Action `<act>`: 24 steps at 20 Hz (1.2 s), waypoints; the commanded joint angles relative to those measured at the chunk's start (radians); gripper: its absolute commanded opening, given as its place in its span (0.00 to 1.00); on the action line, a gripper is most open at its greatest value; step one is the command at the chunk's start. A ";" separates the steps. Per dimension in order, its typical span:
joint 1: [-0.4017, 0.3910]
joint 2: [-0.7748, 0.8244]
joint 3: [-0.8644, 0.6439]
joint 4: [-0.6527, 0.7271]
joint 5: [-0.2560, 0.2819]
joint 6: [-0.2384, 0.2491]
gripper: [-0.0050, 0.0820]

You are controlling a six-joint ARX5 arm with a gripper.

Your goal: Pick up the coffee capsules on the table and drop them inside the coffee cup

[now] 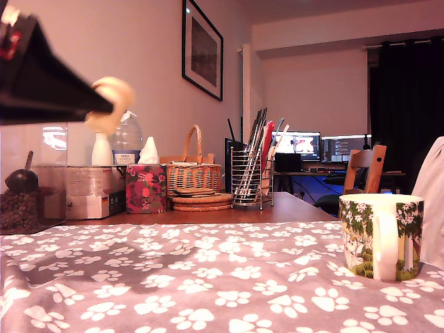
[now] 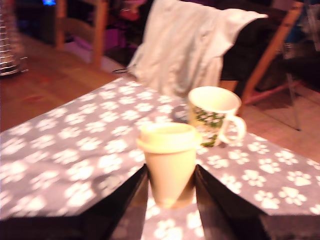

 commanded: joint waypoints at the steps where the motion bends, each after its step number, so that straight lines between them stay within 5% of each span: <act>1: -0.023 0.032 0.008 0.049 0.001 0.004 0.18; 24: -0.151 0.349 0.049 0.452 0.000 0.001 0.18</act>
